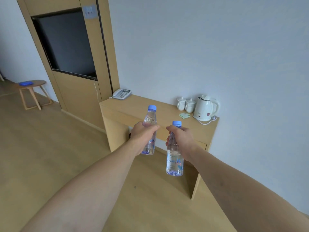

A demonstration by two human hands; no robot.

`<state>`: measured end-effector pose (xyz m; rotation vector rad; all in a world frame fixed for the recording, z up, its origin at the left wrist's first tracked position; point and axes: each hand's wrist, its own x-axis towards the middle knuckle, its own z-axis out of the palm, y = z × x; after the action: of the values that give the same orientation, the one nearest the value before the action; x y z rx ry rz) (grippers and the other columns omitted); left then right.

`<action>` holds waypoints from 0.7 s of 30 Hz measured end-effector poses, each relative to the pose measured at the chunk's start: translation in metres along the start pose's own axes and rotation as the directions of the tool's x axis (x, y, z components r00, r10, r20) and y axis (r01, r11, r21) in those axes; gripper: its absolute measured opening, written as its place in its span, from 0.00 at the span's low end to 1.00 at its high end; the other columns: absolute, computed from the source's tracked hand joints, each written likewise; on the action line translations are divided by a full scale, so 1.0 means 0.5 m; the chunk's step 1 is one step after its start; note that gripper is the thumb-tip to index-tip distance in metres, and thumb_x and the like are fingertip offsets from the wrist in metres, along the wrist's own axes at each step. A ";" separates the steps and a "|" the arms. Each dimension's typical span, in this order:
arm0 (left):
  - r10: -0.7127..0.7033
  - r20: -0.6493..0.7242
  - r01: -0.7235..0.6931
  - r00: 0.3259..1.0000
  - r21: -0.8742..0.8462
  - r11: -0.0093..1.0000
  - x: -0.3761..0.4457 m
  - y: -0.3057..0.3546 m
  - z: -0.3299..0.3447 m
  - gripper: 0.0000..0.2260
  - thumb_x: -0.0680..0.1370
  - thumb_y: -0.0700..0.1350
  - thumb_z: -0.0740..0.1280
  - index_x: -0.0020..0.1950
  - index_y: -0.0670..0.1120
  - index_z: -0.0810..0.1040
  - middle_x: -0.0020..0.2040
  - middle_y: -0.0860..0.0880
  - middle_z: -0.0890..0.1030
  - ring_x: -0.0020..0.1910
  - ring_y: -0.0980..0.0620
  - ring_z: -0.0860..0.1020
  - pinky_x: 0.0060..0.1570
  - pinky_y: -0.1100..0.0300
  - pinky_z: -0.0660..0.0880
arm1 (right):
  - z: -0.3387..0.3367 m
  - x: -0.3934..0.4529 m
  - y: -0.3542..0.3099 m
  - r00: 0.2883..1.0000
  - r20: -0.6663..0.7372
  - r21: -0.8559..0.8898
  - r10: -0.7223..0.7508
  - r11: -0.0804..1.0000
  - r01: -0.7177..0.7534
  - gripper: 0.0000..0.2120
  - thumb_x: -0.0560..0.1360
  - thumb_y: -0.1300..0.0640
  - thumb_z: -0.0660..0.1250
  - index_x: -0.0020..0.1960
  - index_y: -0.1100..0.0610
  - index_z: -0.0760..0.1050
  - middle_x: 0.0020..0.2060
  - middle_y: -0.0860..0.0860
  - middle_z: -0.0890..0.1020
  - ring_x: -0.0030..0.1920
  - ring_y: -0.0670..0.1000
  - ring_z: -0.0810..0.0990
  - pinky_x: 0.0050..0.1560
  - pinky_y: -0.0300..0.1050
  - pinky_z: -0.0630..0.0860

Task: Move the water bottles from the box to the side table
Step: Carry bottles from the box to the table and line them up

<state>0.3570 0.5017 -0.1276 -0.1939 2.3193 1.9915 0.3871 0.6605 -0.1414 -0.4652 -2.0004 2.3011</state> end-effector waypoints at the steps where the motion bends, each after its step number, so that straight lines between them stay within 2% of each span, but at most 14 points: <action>1: 0.001 0.008 -0.001 1.000 0.006 1.000 0.045 0.008 -0.001 0.19 0.63 0.55 0.77 0.49 0.49 0.78 0.48 0.45 0.85 0.41 0.43 0.81 0.53 0.42 0.83 | 0.014 0.039 -0.010 1.000 -0.005 -0.007 -0.003 1.000 0.003 0.11 0.72 0.54 0.74 0.45 0.60 0.76 0.30 0.57 0.80 0.30 0.57 0.80 0.33 0.48 0.80; 9: -0.005 0.099 0.004 0.995 0.010 1.000 0.391 0.072 0.003 0.22 0.63 0.58 0.76 0.52 0.52 0.78 0.49 0.48 0.84 0.46 0.45 0.83 0.52 0.45 0.82 | 0.116 0.330 -0.105 0.998 -0.058 -0.042 -0.032 0.999 0.030 0.10 0.74 0.54 0.73 0.45 0.60 0.76 0.31 0.56 0.80 0.29 0.56 0.80 0.33 0.48 0.81; 17: -0.048 0.137 0.048 0.989 0.001 0.999 0.625 0.067 0.018 0.21 0.65 0.58 0.76 0.53 0.51 0.78 0.49 0.48 0.84 0.46 0.48 0.83 0.40 0.54 0.77 | 0.161 0.562 -0.102 0.995 -0.101 -0.048 0.012 0.999 -0.017 0.10 0.73 0.54 0.74 0.45 0.60 0.77 0.30 0.56 0.80 0.29 0.56 0.80 0.33 0.48 0.80; 21: -0.033 0.125 0.033 0.992 -0.002 0.999 0.795 0.067 0.047 0.21 0.67 0.60 0.76 0.53 0.50 0.78 0.49 0.47 0.84 0.46 0.46 0.84 0.43 0.52 0.81 | 0.172 0.732 -0.100 0.995 -0.105 -0.029 0.004 1.000 -0.007 0.11 0.72 0.53 0.74 0.46 0.59 0.77 0.29 0.55 0.80 0.28 0.56 0.80 0.33 0.48 0.80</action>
<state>-0.0413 0.5119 -0.1549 -0.1039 2.2212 1.9337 0.0084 0.6732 -0.1515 -0.5806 -1.9882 2.2042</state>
